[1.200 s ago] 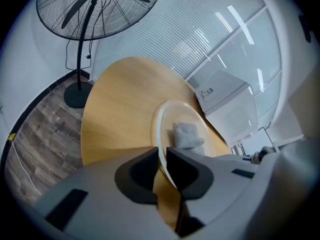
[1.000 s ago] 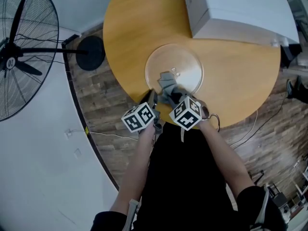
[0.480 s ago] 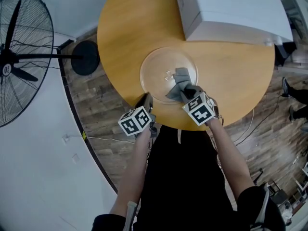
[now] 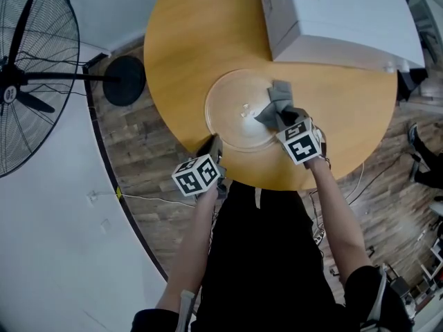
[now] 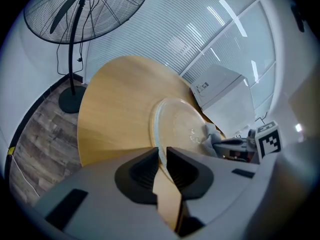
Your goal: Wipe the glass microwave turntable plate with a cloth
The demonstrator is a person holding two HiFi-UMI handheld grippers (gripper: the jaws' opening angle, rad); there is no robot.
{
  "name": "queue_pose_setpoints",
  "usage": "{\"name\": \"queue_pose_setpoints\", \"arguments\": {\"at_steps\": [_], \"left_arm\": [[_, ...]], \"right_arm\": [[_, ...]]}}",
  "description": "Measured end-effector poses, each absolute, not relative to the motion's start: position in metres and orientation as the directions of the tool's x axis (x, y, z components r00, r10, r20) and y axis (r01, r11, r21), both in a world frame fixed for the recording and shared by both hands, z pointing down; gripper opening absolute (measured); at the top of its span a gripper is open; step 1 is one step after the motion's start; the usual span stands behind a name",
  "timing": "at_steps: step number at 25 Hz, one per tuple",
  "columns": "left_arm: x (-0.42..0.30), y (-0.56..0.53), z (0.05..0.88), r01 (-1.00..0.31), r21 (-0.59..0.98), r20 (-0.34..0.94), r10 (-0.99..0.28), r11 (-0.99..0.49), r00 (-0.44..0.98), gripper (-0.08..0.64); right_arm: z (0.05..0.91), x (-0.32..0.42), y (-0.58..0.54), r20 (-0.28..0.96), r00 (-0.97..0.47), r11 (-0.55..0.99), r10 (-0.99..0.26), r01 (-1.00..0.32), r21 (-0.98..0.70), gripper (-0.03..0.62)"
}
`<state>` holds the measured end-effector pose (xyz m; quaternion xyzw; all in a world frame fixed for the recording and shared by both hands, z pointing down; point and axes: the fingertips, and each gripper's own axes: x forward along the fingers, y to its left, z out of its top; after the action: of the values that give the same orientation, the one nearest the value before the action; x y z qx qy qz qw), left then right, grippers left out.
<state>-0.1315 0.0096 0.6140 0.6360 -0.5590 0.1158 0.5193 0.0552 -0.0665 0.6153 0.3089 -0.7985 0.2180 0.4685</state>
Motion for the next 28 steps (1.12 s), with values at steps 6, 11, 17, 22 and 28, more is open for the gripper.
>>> {"name": "queue_pose_setpoints", "arguments": {"at_steps": [6, 11, 17, 22, 28], "left_arm": [[-0.13, 0.01, 0.614, -0.821, 0.549, 0.729, -0.569, 0.154, 0.381, 0.046], [-0.13, 0.01, 0.613, -0.826, 0.546, 0.726, -0.569, 0.136, 0.386, 0.048], [-0.132, 0.008, 0.613, -0.8, 0.578, 0.703, -0.594, 0.159, 0.39, 0.044], [-0.131, 0.008, 0.614, -0.794, 0.587, 0.701, -0.59, 0.158, 0.401, 0.044], [-0.133, 0.008, 0.613, -0.792, 0.585, 0.701, -0.599, 0.174, 0.387, 0.044]], "right_arm": [[0.613, 0.05, -0.098, 0.887, -0.355, 0.721, -0.297, -0.692, -0.036, 0.021], [0.611, 0.036, -0.129, 0.883, -0.336, 0.738, -0.329, -0.675, 0.019, 0.021], [0.611, 0.013, -0.153, 0.875, -0.332, 0.75, -0.353, -0.66, 0.052, 0.021], [0.611, -0.01, -0.166, 0.866, -0.343, 0.762, -0.364, -0.644, 0.065, 0.021], [0.613, -0.05, -0.164, 0.854, -0.395, 0.782, -0.338, -0.623, 0.022, 0.021]]}}
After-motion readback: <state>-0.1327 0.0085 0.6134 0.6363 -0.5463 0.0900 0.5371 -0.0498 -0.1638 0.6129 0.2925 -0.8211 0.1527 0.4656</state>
